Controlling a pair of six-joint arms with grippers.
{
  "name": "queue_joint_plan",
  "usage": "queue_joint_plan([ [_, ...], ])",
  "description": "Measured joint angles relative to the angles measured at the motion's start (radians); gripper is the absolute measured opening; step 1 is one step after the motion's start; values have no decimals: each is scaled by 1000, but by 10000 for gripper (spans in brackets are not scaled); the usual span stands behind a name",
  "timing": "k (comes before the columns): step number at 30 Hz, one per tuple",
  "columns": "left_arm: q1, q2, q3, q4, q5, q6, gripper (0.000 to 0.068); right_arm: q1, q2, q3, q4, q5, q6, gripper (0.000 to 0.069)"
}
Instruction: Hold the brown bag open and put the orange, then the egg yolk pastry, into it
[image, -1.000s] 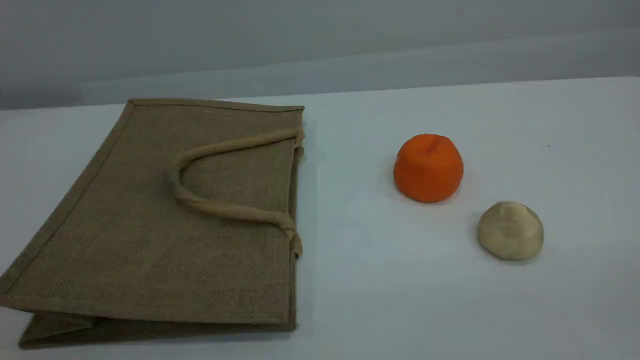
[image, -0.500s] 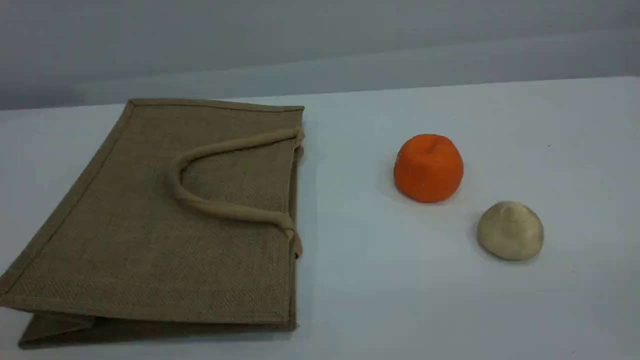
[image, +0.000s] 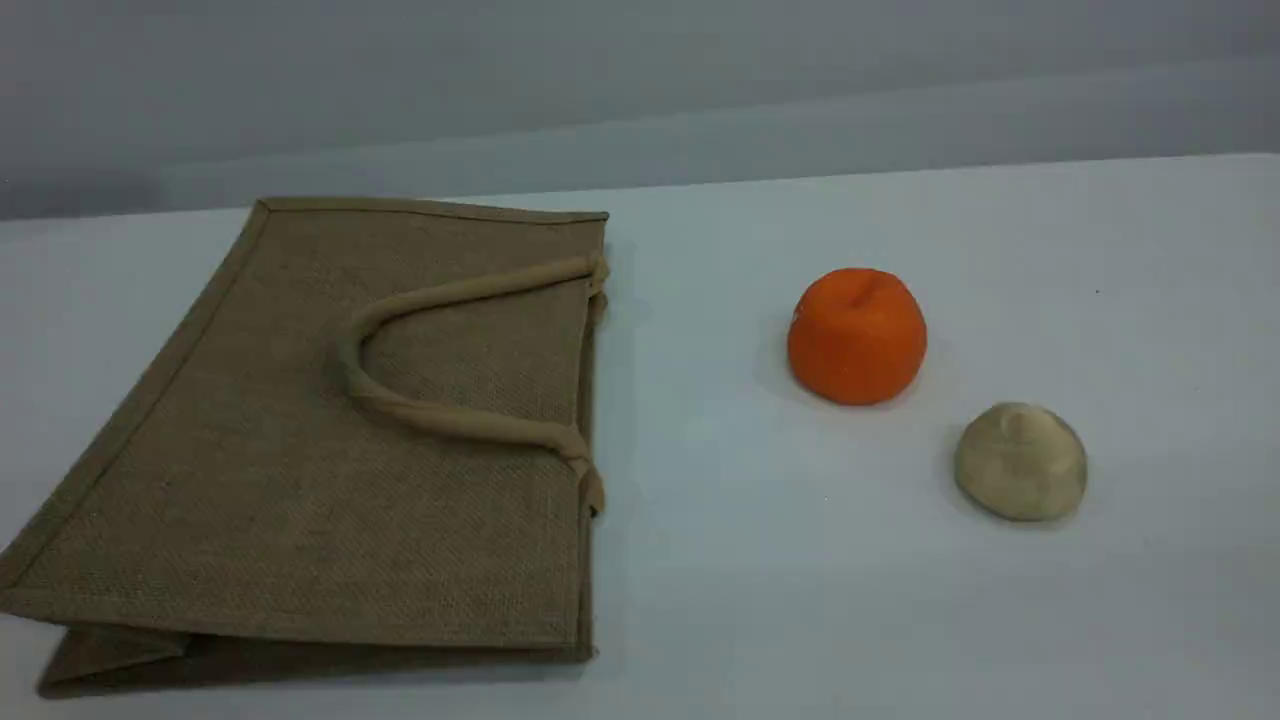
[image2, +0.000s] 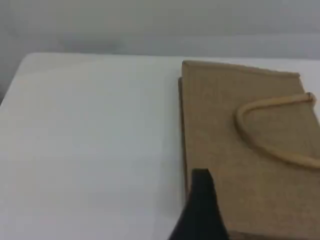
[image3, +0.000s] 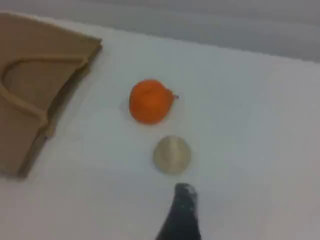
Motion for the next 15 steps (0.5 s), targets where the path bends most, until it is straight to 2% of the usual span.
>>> queue_joint_plan([
  [6,0,194,-105,-5,-10,-20,511,0,191,-159,0,-97,15,573],
  [9,0,300,-120,-12,-58,-20,511,0,288,-232,0,-141,27,573],
  [15,0,496,-120,-26,-189,-20,511,0,472,-334,0,-135,43,573],
])
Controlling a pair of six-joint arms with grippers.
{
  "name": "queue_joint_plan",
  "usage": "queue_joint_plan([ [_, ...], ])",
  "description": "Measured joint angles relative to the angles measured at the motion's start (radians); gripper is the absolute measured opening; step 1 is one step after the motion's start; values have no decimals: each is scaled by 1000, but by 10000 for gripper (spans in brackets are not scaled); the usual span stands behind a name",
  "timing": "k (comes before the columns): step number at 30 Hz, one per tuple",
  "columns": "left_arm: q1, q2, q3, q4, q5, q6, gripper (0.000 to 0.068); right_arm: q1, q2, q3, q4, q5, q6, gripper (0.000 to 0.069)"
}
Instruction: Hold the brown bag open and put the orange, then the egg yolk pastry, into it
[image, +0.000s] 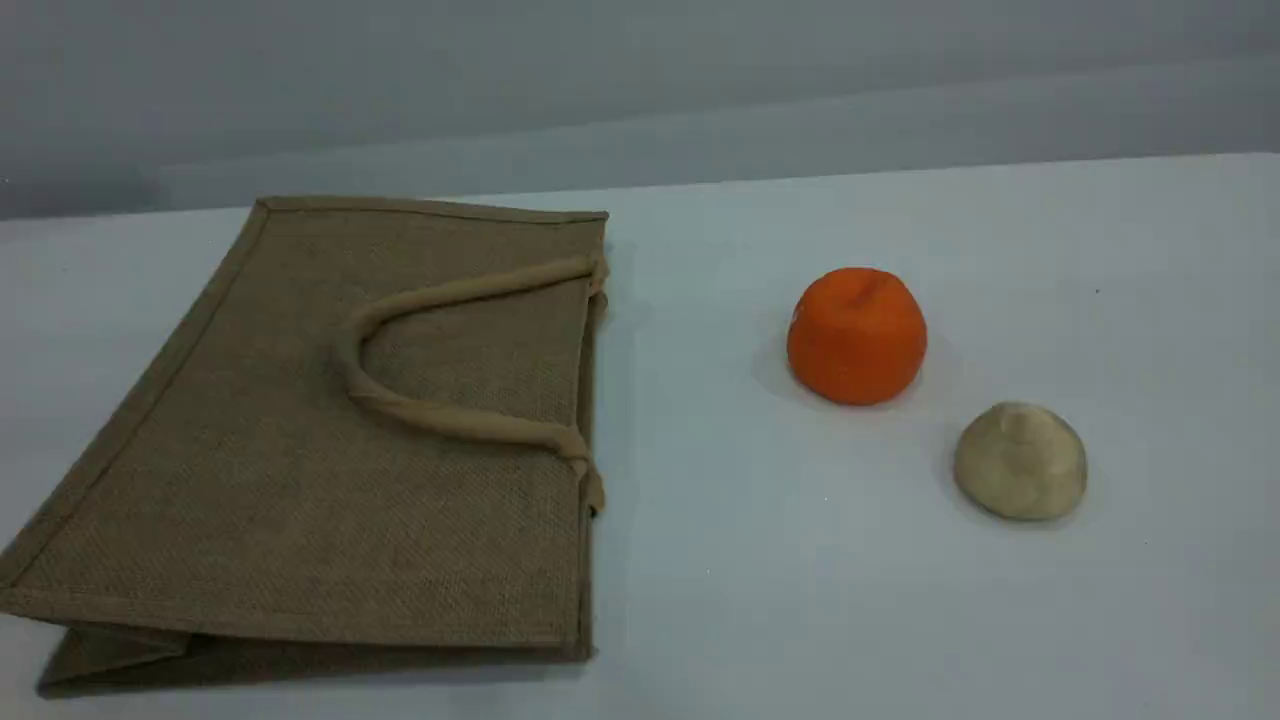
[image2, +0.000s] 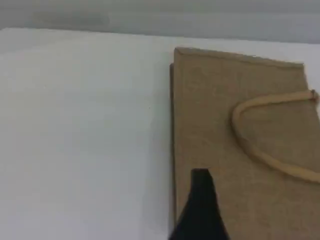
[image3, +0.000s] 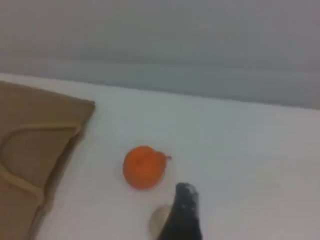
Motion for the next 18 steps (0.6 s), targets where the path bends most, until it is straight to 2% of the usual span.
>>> queue_joint_plan([
  [7,0,224,-36,0,-43,-1,511,0,171,-60,1,-31,0,573],
  [18,0,534,-283,0,-48,-35,511,0,386,-140,3,-47,0,573],
])
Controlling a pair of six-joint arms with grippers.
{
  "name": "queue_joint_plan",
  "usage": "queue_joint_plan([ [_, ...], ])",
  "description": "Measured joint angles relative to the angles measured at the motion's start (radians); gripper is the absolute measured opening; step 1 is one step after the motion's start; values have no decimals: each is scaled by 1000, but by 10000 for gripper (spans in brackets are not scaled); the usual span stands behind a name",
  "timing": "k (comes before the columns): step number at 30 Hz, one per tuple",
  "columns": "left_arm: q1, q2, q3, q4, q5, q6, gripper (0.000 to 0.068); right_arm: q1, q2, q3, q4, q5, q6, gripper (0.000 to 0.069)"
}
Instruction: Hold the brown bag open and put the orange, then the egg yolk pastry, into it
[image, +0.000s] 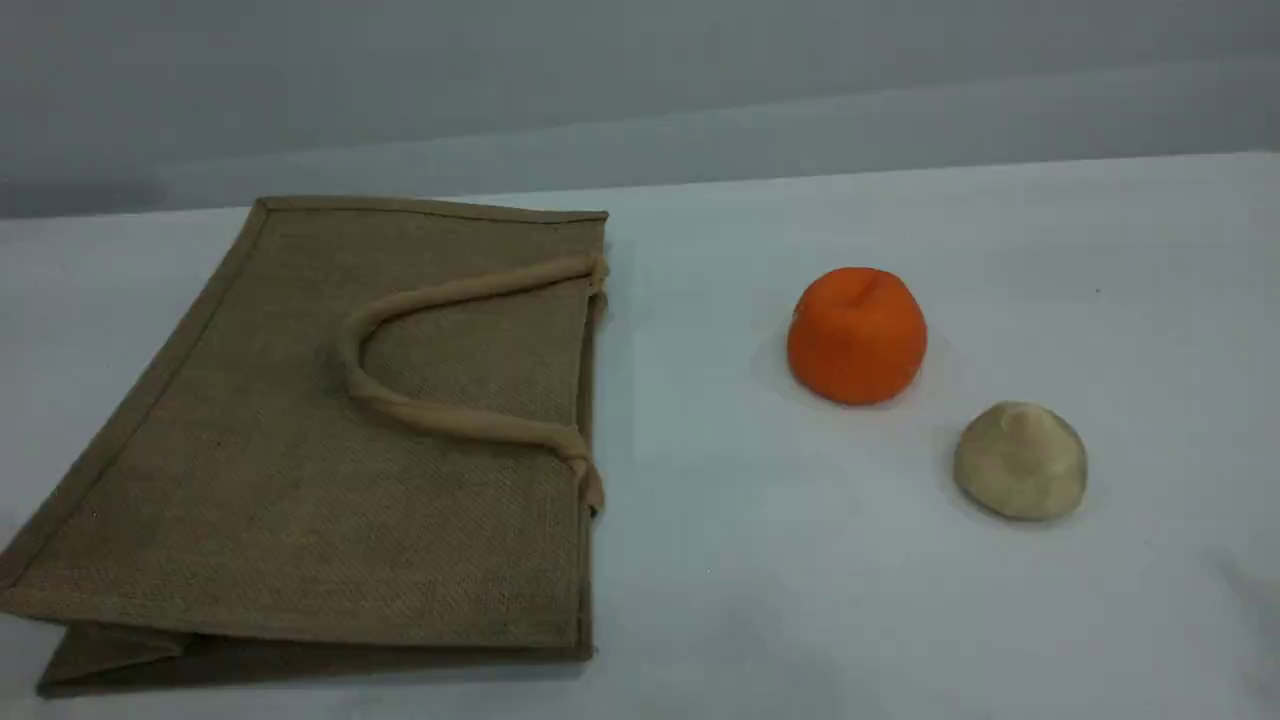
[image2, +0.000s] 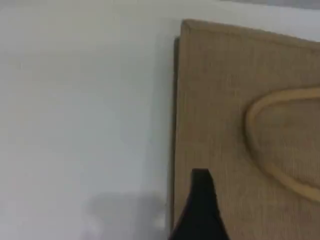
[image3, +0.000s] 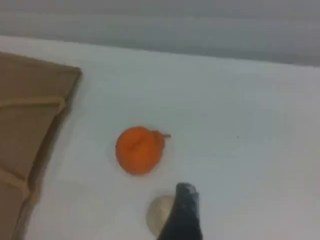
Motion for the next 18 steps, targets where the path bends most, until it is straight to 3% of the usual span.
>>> queue_joint_plan([
  [7,0,175,-133,0,28,-21,511,0,95,-7,3,-40,1,573],
  [18,-2,459,-219,-103,-29,-33,511,0,183,-7,17,-116,-9,573],
])
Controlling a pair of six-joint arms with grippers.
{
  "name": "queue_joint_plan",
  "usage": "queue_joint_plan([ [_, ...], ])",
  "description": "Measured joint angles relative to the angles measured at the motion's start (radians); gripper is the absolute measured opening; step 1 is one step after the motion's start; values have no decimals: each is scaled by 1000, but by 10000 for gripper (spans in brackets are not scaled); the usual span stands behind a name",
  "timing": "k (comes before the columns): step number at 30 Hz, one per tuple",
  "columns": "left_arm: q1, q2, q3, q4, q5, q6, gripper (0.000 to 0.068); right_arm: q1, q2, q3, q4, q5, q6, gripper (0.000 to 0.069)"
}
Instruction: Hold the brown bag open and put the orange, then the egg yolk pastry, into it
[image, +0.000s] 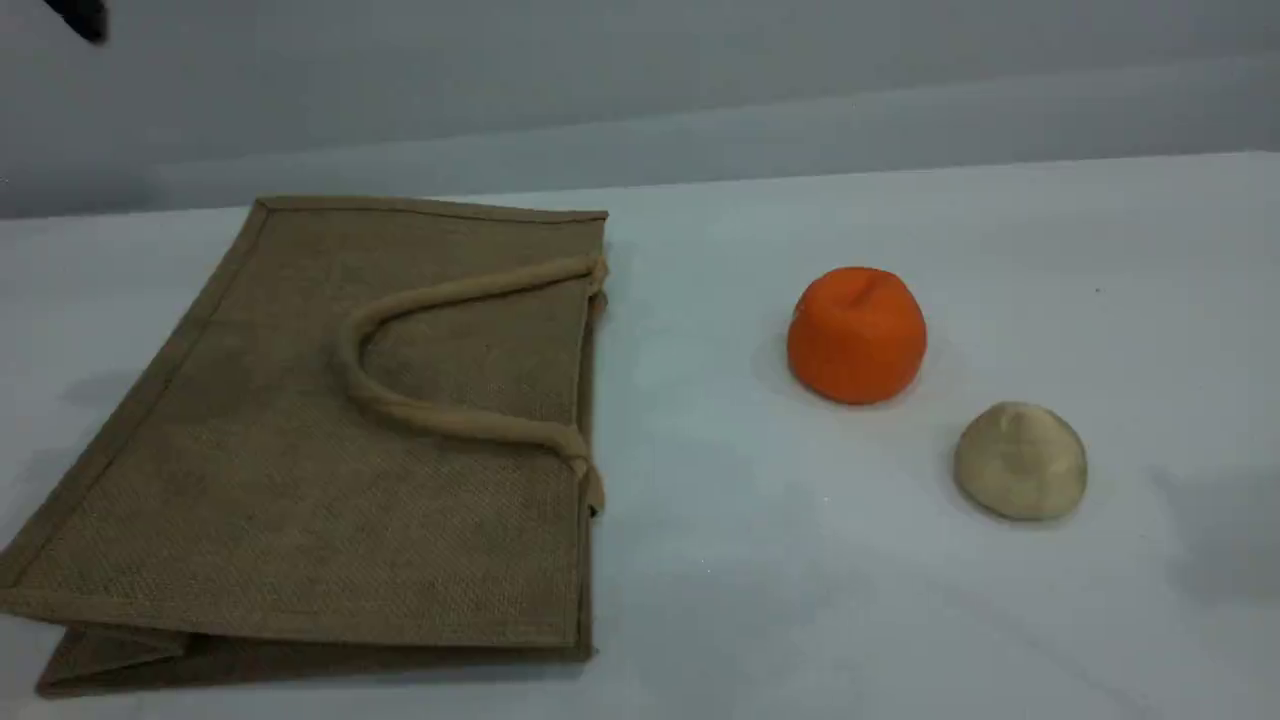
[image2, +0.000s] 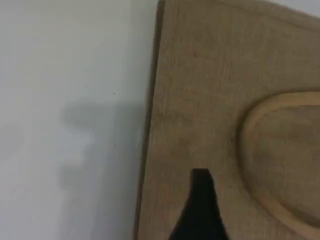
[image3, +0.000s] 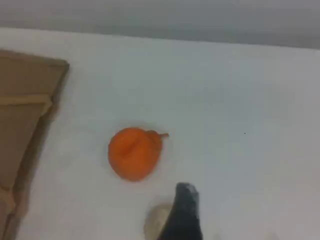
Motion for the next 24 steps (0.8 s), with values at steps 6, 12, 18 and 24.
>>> queue_joint_plan([
  [6,-27,135,-28,-5,-29,13,511,0,83,0,0,-39,-1,573],
  [12,-98,252,-60,-4,-67,13,511,0,152,0,-9,-45,-3,573],
  [18,-150,361,-116,-4,-54,-12,511,0,176,0,-31,-48,-2,573],
  [24,-159,430,-125,-5,-58,-54,511,0,178,0,-36,-48,-2,573],
])
